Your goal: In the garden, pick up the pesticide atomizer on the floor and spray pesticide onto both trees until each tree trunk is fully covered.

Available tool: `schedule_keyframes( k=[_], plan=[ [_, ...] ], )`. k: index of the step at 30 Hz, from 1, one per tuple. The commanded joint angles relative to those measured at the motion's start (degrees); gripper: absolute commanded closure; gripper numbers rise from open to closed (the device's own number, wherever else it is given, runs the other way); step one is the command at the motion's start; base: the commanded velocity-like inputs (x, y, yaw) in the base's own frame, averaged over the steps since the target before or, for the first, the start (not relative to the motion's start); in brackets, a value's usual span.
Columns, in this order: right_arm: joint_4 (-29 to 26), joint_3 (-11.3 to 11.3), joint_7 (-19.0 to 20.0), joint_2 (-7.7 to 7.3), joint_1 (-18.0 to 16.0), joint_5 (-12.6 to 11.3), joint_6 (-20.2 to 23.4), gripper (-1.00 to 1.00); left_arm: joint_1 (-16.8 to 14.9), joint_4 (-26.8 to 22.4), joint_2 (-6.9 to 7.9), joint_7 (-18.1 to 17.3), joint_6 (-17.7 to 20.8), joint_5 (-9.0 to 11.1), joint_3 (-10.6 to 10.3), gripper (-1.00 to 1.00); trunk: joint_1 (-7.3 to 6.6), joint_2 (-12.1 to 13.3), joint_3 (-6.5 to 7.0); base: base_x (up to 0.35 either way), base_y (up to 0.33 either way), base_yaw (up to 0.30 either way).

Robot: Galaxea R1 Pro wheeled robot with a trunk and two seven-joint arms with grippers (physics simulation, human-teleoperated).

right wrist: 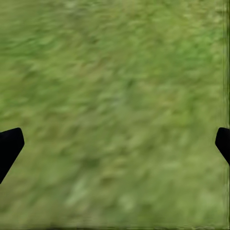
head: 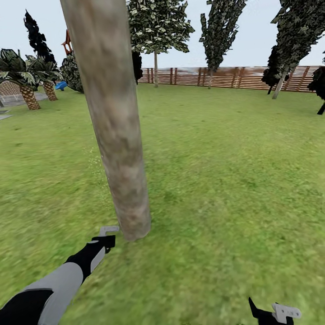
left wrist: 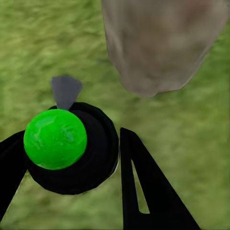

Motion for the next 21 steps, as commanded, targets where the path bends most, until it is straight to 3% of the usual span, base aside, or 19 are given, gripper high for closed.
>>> schedule_keyframes(
  k=[1, 3, 6, 8, 12, 14, 17, 21],
  plan=[
    [0.0, 0.0, 0.0, -0.01, 0.01, 0.0, 0.0, -1.0, -0.09, -0.01, 0.77, -0.17, 0.38, 0.11, -0.03, 1.0, 0.0, 0.0, 0.0, 0.0, 0.0, -0.28],
    [0.0, 0.0, 0.0, 0.0, -0.01, 0.0, 0.0, -1.0, -0.24, -0.57, 1.76, -0.34, 3.66, 0.21, -0.03, 1.0, 0.0, 0.0, 0.0, 0.0, 0.0, -0.293],
    [0.0, 0.0, 0.0, 0.02, 0.02, 0.0, 0.0, -1.0, -0.04, -2.68, 1.33, -0.43, 5.41, 0.29, -0.71, 1.0, 0.0, 0.0, 0.0, 0.0, 0.0, -0.298],
    [0.0, 0.0, 0.0, 0.0, -0.01, 0.0, 0.0, -1.0, 0.15, -3.32, 0.48, -0.64, 5.73, 0.39, -2.78, 1.0, 0.0, 0.0, 0.0, 0.0, 0.0, -0.147],
    [0.0, 0.0, 0.0, 0.04, -0.02, 0.0, 0.0, -1.0, 0.25, -3.52, -1.57, -1.03, 5.81, 0.43, -3.42, 1.0, 0.0, 0.0, 0.0, 0.0, 0.0, -0.024],
    [0.0, 0.0, 0.0, 0.05, -0.01, 0.0, 0.0, -1.0, 0.18, -3.53, -1.82, -1.12, 5.86, 0.43, -3.45, 1.0, 0.0, 0.0, 0.0, 0.0, 0.0, -0.002],
    [0.0, 0.0, 0.0, 0.07, -0.03, 0.0, 0.0, -1.0, -0.05, -3.84, -1.03, -1.14, 5.84, 0.86, -3.23, 1.0, 0.0, 0.0, 0.0, 0.0, 0.0, 0.0],
    [0.04, 0.0, 0.0, 0.08, 0.0, 0.02, 0.0, -1.0, 0.19, -7.36, 2.26, -1.08, 6.2, 1.57, -2.99, 1.0, 0.0, 0.0, 0.0, 0.0, 0.0, 0.0]
  ],
)
